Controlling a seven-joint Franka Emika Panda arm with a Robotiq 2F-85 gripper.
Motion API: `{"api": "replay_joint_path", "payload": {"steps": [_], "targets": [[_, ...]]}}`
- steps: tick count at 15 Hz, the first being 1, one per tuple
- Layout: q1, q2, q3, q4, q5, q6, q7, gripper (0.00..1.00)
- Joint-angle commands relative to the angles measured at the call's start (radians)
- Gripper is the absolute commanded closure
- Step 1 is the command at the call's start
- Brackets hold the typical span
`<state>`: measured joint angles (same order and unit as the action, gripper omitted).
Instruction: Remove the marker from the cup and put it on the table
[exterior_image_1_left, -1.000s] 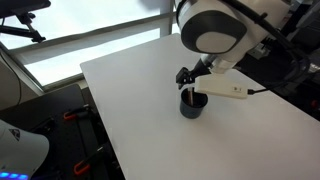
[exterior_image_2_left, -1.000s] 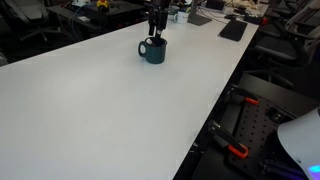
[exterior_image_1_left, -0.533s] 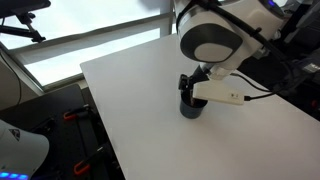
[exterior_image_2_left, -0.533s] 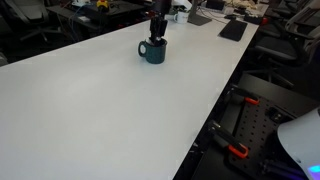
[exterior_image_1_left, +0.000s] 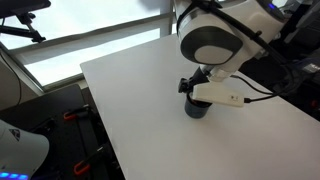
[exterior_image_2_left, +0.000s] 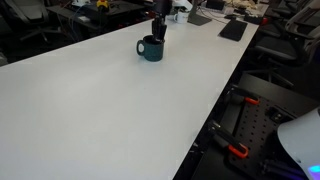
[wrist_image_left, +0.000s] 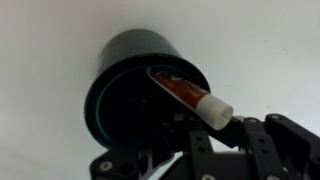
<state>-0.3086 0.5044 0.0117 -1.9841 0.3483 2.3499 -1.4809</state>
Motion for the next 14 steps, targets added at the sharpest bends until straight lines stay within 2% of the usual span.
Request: {"api": "replay_joint_path", "payload": {"steps": [1, 2, 3, 8, 12, 14], "targets": [[-0.009, 0.015, 0.007, -0.008, 0.003, 0.023, 0.009, 1.0], [-0.01, 0.018, 0.008, -0.009, 0.004, 0.024, 0.008, 0.99], [-0.013, 0.021, 0.01, -0.01, 0.008, 0.021, 0.01, 0.77], [-0.016, -0.006, 0.005, -0.018, 0.003, -0.012, 0.042, 0.42], [0.006, -0.07, -0.007, -0.01, -0.023, -0.058, 0.125, 0.1], [0.016, -0.107, -0.009, -0.003, -0.033, -0.097, 0.169, 0.0]]}}
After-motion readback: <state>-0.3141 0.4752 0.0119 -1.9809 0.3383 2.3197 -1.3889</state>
